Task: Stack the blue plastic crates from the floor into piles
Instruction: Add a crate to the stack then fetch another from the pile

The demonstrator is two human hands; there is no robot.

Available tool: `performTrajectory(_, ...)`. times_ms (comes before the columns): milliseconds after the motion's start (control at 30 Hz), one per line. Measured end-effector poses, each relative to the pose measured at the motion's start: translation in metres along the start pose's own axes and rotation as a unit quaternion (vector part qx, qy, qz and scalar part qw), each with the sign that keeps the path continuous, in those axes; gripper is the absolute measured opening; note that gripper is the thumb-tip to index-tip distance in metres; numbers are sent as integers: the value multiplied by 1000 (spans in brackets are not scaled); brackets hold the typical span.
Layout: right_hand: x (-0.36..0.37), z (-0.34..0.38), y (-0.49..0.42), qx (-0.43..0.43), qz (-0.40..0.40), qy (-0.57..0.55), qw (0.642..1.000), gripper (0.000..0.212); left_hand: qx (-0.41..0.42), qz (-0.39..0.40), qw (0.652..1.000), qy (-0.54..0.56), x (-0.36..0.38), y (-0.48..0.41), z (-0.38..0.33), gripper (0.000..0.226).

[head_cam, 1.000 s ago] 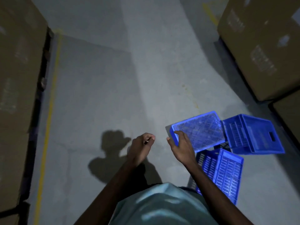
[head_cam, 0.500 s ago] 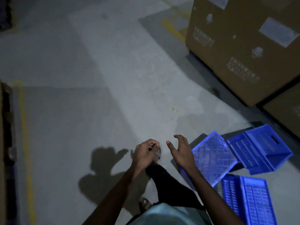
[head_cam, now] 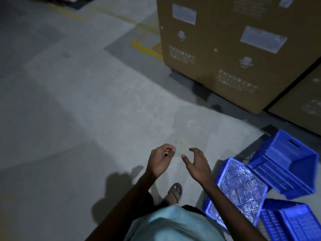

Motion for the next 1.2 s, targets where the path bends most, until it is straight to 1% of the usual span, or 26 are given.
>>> performTrajectory(67, -17, 0, -24, 22, -36, -15, 999, 53, 8, 38, 999, -11, 11, -35, -20, 13)
performTrajectory(167, -43, -10, -49, 77, -91, -43, 992, 53, 36, 105, 993, -32, 35, -81, -49, 12)
performTrajectory(300, -71, -34, -69, 162, -168, -88, 968, 52, 63, 200, 975, -72, 77, -136, -87, 14)
performTrajectory(400, -84, -55, -80, 233, -215, -118, 941, 52, 88, 277, 951, -106, 117, -174, -111, 14)
performTrajectory(500, -100, -71, -88, 297, -272, -130, 906, 53, 121, 363, 912, -152, 160, -209, -133, 13)
performTrajectory(567, -113, -78, -89, 346, -319, -153, 869, 51, 154, 428, 867, -205, 189, -228, -147, 14)
performTrajectory(667, -131, -86, -84, 414, -387, -186, 803, 51, 208, 503, 794, -273, 224, -250, -166, 14)
performTrajectory(733, -138, -90, -79, 438, -440, -206, 756, 52, 238, 539, 749, -302, 248, -259, -181, 11)
performTrajectory(833, -137, -91, -68, 483, -495, -241, 681, 53, 287, 569, 697, -329, 284, -266, -197, 9)
performTrajectory(933, -124, -88, -54, 503, -539, -271, 620, 52, 299, 588, 666, -347, 312, -257, -201, 7)
performTrajectory(1100, -86, -92, -22, 542, -554, -313, 549, 56, 305, 611, 623, -382, 340, -227, -179, 8)
performTrajectory(1200, -59, -104, 4, 559, -555, -335, 517, 59, 301, 614, 609, -400, 351, -207, -156, 9)
Point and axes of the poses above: each hand's wrist, its own y-axis away from the middle knuckle, its own x-axis out of the palm, z = x × y, the point moved 4 cm from there along -y, towards the middle knuckle, and after that the axes turned 4 degrees about -x, right-handed, at the moved point
